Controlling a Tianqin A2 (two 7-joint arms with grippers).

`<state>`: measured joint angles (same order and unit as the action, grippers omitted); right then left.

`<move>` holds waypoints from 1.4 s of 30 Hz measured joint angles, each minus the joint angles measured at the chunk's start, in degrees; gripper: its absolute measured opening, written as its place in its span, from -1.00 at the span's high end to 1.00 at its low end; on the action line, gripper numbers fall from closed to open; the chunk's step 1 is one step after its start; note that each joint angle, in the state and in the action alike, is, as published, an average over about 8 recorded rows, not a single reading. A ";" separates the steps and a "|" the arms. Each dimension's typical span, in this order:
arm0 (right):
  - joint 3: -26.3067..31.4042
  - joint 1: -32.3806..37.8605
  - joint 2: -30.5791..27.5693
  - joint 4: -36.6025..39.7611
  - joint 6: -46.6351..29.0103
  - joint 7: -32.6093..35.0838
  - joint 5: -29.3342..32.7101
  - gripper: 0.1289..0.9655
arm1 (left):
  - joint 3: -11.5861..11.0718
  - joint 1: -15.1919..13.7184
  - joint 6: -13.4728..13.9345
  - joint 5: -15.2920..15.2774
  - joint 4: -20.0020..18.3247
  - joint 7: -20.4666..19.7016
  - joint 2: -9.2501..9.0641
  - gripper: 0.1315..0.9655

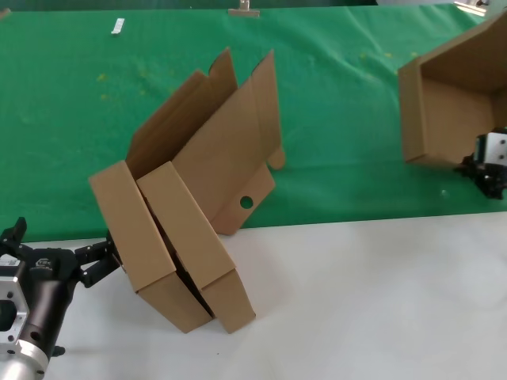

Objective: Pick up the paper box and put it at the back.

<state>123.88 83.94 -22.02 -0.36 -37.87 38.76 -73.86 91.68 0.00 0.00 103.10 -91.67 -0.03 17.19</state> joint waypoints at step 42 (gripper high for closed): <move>-8.23 4.00 1.51 -0.02 -4.39 -3.69 -5.74 0.02 | 0.00 0.00 0.00 0.00 0.00 0.00 0.00 -1.00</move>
<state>115.65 87.94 -20.51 -0.38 -42.25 35.06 -79.60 91.68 0.00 0.00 103.11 -91.67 -0.02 17.19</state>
